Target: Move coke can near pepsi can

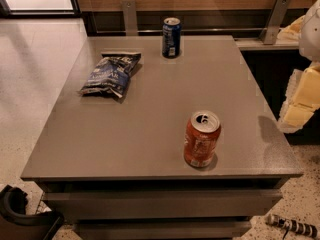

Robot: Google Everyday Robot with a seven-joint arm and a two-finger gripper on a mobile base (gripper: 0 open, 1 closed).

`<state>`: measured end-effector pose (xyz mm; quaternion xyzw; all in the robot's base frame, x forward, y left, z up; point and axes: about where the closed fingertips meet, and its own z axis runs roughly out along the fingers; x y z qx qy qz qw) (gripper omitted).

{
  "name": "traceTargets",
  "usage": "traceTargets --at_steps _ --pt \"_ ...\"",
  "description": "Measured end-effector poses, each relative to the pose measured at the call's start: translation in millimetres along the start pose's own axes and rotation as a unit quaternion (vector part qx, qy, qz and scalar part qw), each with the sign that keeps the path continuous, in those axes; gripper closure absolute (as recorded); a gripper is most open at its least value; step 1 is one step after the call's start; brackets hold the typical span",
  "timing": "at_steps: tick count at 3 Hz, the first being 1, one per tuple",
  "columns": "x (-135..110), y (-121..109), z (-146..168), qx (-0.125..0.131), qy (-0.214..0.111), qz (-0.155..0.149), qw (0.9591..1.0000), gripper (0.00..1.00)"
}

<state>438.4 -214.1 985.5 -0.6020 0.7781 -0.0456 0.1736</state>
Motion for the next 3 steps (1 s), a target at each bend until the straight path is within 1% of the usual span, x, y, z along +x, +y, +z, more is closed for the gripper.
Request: traceTargets --at_steps 1,2,3 --pt "0 0 0 0.0 0.0 0.0 1.0 0.0" --pt "1 2 2 -0.007 -0.036 0.005 0.9993 0.0" --pt "21 11 35 -0.022 -0.137 0.012 0.9903 0.0"
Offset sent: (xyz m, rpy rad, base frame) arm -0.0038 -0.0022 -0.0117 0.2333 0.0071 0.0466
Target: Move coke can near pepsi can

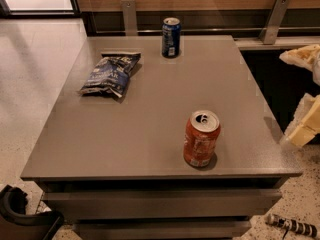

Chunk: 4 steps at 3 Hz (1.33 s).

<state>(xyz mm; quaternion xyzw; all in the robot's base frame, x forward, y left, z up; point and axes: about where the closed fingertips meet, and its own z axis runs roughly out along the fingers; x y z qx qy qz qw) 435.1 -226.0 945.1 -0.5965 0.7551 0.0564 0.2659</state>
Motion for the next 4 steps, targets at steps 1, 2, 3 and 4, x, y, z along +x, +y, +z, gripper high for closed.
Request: traceTargets --at_steps 1,2,3,4 --pt "9 15 19 -0.014 -0.094 0.001 0.9955 0.0" --pt "-4 29 29 -0.024 -0.194 0.009 0.9806 0.0" --pt "-51 38 25 -0.043 -0.323 0.019 0.9452 0.0" --pt "-49 38 26 -0.042 -0.318 0.017 0.947 0.0"
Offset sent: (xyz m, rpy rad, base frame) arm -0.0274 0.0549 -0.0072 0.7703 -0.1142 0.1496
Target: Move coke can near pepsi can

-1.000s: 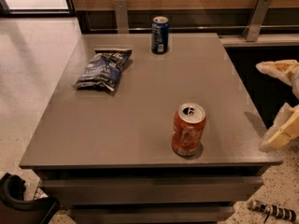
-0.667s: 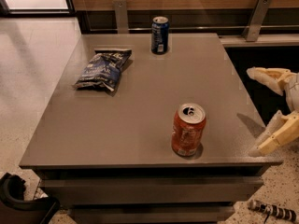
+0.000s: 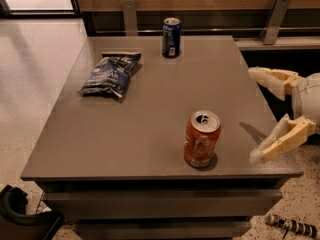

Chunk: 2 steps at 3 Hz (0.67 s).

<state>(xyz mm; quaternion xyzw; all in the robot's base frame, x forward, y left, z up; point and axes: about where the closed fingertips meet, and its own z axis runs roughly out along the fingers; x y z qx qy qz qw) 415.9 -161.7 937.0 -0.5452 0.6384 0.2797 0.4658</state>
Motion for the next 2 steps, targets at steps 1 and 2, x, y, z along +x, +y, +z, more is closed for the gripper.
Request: traceTargets --at_steps 1,2 --pt "13 -3 14 -0.009 -0.024 0.014 0.9996 0.0" --pt "22 -5 26 -0.018 -0.05 0.022 0.9983 0.0"
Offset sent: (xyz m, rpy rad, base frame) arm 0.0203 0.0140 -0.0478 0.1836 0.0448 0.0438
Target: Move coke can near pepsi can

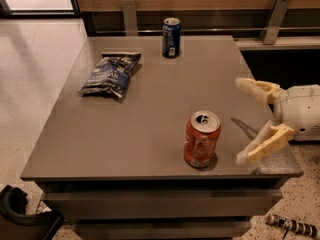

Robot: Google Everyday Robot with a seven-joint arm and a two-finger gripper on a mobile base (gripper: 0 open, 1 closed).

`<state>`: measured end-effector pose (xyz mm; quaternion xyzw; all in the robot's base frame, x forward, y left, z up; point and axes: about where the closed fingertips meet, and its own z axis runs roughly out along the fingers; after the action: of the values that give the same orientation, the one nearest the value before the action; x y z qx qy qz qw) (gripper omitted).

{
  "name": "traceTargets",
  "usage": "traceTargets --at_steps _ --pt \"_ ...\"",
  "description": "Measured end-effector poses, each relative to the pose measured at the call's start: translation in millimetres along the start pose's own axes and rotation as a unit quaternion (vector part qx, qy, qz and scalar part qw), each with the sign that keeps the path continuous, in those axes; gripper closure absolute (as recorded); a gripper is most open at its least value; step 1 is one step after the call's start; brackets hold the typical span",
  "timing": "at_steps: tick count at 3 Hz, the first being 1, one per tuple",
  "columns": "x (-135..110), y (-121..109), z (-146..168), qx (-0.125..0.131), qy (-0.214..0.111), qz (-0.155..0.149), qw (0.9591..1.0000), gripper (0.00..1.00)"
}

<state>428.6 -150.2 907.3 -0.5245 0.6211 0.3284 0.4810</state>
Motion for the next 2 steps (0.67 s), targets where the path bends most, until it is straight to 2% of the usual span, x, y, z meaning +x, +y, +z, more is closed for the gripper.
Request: traceTargets --at_steps 1,2 --pt "7 3 11 -0.015 -0.027 0.007 0.9995 0.0" --pt "15 15 21 -0.033 -0.054 0.014 0.9979 0.0"
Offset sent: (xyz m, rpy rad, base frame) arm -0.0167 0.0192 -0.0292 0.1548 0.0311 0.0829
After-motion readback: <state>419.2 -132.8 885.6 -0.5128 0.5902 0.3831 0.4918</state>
